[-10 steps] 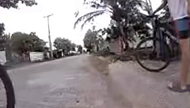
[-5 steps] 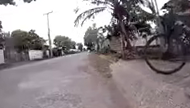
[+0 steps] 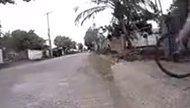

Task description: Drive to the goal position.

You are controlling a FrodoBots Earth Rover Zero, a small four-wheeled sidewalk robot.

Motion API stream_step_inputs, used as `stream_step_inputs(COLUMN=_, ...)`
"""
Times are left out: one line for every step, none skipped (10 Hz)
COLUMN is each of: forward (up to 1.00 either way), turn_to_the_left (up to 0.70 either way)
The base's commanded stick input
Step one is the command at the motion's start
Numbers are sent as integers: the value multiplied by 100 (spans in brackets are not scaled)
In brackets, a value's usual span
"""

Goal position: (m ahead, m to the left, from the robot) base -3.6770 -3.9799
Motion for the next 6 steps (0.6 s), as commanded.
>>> stream_step_inputs(forward=-65, turn_to_the_left=0)
stream_step_inputs(forward=-70, turn_to_the_left=0)
stream_step_inputs(forward=-70, turn_to_the_left=0)
stream_step_inputs(forward=-8, turn_to_the_left=0)
stream_step_inputs(forward=0, turn_to_the_left=0)
stream_step_inputs(forward=0, turn_to_the_left=0)
